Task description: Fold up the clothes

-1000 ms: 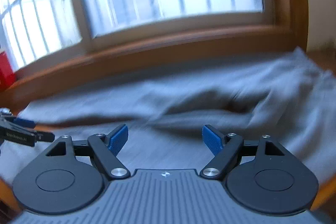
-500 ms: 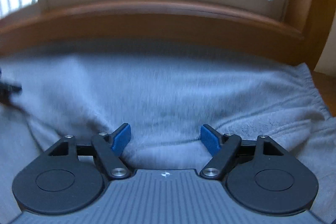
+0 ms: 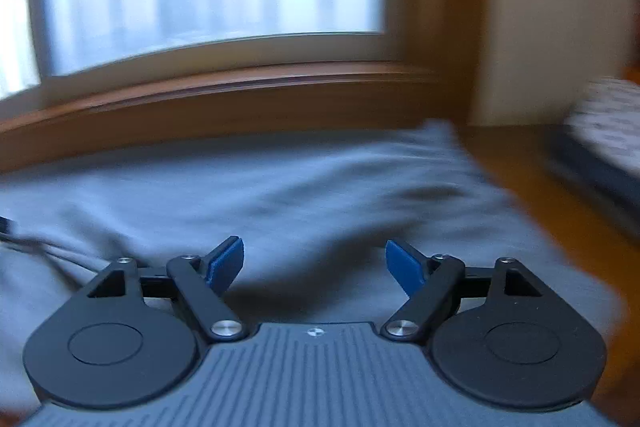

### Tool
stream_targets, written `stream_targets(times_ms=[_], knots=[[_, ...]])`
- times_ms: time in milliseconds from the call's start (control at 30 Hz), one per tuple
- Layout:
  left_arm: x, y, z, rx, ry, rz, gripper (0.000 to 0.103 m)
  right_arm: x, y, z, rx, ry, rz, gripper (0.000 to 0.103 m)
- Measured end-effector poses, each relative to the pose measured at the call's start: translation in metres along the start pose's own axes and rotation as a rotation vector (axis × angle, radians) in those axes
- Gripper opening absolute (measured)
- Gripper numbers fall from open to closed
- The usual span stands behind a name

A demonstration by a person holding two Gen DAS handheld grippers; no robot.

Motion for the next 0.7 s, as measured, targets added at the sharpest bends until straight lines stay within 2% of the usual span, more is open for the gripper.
stream_targets(times_ms=[100,133,200,267,367,467,533,567,600,633,667,700], knots=[[0.027,-0.026,-0.016,0.005,0.015,-0.048,0.099,0.067,-0.011,-0.022,-0.037,0.103,-0.132,0.083],[0.037,-0.035,-0.023,0.003,0.014,-0.072,0.099,0.087,-0.011,-0.028,-0.046,0.141,-0.14,0.083],[0.059,-0.053,-0.036,0.001,0.019,-0.11,0.099,0.124,-0.008,-0.037,-0.056,0.22,-0.11,0.083],[0.088,-0.071,-0.048,0.001,0.027,-0.114,0.099,0.161,-0.004,-0.046,-0.067,0.299,-0.08,0.083],[0.131,-0.091,-0.062,-0.005,0.03,-0.109,0.099,0.189,0.015,-0.049,-0.101,0.316,0.039,0.083],[0.168,-0.101,-0.075,-0.005,0.018,-0.1,0.099,0.192,0.03,-0.049,-0.106,0.263,0.132,0.084],[0.188,-0.106,-0.087,-0.006,0.0,-0.075,0.099,0.185,0.034,-0.049,-0.082,0.225,0.191,0.081],[0.195,-0.108,-0.091,-0.006,-0.008,-0.068,0.099,0.181,0.036,-0.048,-0.075,0.198,0.221,0.063],[0.2,-0.109,-0.096,-0.008,-0.017,-0.06,0.099,0.178,0.039,-0.045,-0.092,0.173,0.268,0.028],[0.206,-0.112,-0.1,-0.011,-0.028,-0.052,0.099,0.179,0.04,-0.04,-0.113,0.189,0.33,0.026],[0.209,-0.114,-0.104,-0.013,-0.038,-0.045,0.099,0.183,0.036,-0.033,-0.11,0.226,0.387,0.02],[0.21,-0.116,-0.106,-0.013,-0.046,-0.039,0.099,0.188,0.026,-0.023,-0.078,0.243,0.433,0.018]])
Point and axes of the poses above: each gripper's, at about its wrist camera, not at the fingertips, and y roughly the way its jaws point, x to its right, z to its top, the point moved 2 cm from there along y, roughly the way its jaws point, and after that the axes turned 11 degrees about -x, right-handed, at the moved point
